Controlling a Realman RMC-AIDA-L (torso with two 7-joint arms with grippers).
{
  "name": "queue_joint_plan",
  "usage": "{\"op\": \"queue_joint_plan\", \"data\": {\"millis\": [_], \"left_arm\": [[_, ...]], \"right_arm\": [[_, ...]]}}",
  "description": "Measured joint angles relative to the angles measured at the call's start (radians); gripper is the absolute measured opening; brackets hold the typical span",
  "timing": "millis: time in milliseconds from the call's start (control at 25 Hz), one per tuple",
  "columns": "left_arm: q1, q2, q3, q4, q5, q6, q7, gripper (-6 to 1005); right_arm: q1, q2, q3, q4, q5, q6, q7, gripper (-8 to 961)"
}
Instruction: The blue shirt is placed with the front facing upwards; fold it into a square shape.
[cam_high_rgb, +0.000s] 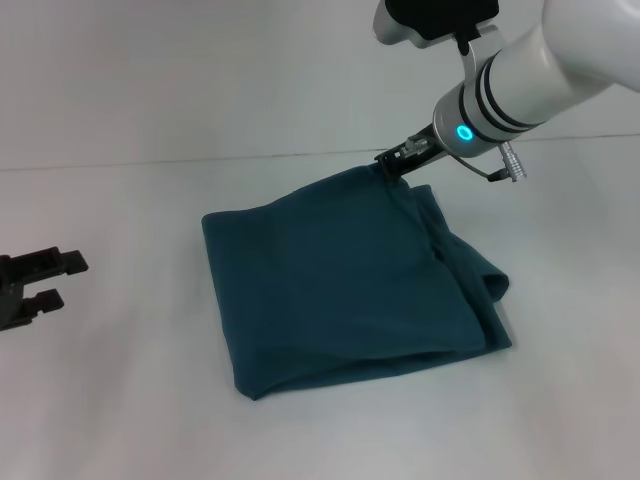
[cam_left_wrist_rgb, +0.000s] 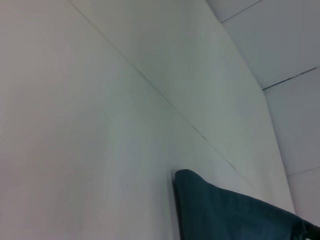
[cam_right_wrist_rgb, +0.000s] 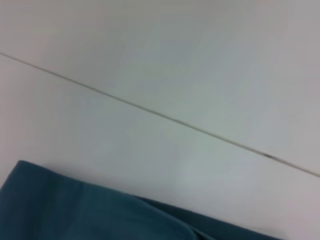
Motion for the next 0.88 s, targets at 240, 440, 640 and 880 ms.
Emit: {"op": "queue_joint_plan", "data": {"millis": [240,440,640,880], "left_arm": [[0.000,-0.001,0.000,0.000,0.000,0.000,0.000,758],[0.000,-0.001,0.000,0.000,0.000,-0.001,0.000,758],[0.000,-0.002,0.000,-0.002,0.000,-0.002,0.000,758],[0.003,-0.001,0.000,-0.010,0.000,-0.004,0.003,759]], "right_arm": [[0.001,0.001,0.006,0.003,-0.030,0.012,0.005,59],[0.004,0.001,0.006,0.019,-0.050,0.023,0.011,78],[0.004,0.001,0.001,0.029,-0.052,0.042,0.011,96],[0.003,-0.001,0.006,0.034,-0.072,0.051,0.019,118]]}}
